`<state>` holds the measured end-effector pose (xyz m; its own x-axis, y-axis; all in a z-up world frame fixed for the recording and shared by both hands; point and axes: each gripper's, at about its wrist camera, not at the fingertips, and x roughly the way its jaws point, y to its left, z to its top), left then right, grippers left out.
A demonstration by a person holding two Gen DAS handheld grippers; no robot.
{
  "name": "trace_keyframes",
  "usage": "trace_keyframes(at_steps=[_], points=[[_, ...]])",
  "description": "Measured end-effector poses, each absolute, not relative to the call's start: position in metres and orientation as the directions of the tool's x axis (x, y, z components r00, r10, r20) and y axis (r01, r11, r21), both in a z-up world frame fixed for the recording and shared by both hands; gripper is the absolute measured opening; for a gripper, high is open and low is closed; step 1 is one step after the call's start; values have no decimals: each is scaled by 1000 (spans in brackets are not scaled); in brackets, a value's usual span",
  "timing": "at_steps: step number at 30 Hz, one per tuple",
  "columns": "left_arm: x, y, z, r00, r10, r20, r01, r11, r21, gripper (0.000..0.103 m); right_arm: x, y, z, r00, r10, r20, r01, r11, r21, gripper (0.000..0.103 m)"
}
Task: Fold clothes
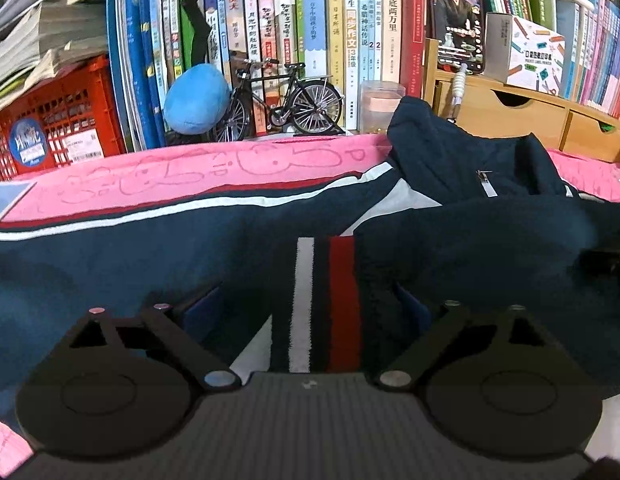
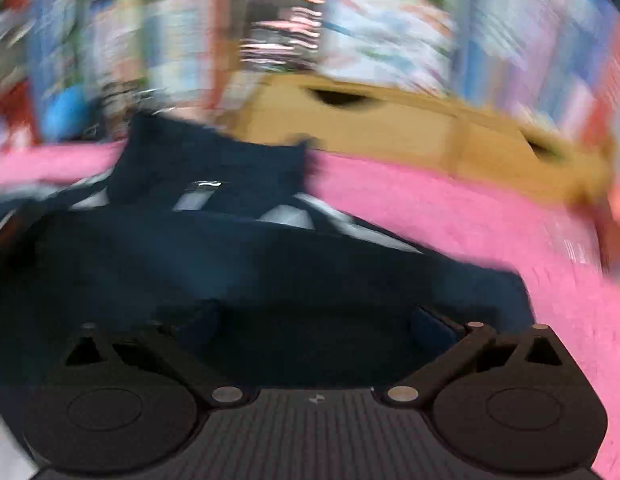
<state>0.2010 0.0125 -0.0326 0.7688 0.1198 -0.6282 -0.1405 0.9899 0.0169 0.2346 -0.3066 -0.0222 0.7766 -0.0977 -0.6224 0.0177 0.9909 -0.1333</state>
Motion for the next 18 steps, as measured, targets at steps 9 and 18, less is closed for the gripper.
trace_keyframes(at_steps=[9, 18], points=[[201, 14, -32, 768, 118, -629, -143, 990, 11, 96, 229, -314, -24, 789, -184, -587, 62, 973, -222, 103], [201, 12, -31, 765, 137, -630, -155, 988, 27, 100, 158, -367, -25, 743, 8, -669, -102, 990, -102, 103]])
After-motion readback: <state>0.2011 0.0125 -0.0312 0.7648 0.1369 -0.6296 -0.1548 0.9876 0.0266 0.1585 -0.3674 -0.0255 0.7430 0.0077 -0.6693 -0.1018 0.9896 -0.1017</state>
